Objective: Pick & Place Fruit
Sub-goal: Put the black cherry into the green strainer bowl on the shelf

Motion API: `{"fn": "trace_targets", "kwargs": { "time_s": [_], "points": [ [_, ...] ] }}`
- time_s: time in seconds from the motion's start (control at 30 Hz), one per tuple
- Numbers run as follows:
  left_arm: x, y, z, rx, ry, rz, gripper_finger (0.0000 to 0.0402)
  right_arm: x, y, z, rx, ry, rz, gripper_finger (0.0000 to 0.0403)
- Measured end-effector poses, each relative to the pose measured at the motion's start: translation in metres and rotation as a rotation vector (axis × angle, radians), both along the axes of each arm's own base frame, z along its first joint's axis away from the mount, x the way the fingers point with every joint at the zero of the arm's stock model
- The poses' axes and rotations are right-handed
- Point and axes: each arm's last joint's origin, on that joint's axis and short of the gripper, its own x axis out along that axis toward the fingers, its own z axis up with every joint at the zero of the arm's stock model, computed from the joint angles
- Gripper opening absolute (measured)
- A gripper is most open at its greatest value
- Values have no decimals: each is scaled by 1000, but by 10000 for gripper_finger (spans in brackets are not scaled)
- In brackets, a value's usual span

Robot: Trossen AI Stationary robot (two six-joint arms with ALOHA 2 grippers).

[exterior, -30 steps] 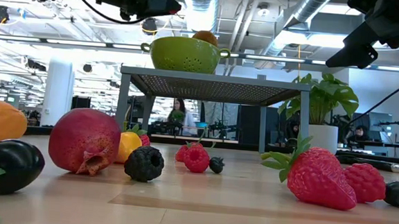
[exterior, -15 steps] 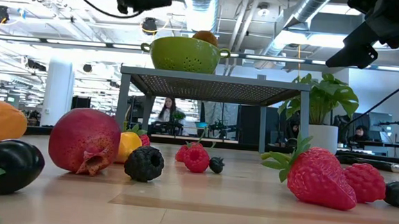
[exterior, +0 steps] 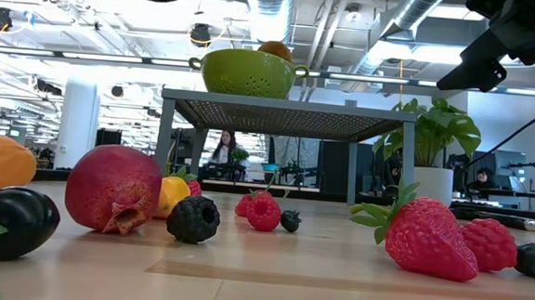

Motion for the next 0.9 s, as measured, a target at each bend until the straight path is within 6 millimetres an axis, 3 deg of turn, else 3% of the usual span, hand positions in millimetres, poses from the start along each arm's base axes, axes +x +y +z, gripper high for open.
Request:
{"fn": "trace_targets", "kwargs": {
  "time_s": [0.5,0.67,0.9],
  "points": [
    [-34,-54,-54,-133,442,-209,231,0,0,0,0,0,0,301],
    [-31,-68,-81,-68,541,-219,228,0,0,0,0,0,1,301],
    [-20,-70,-112,-18,642,-162,212,0,0,0,0,0,0,301]
  ]
}}
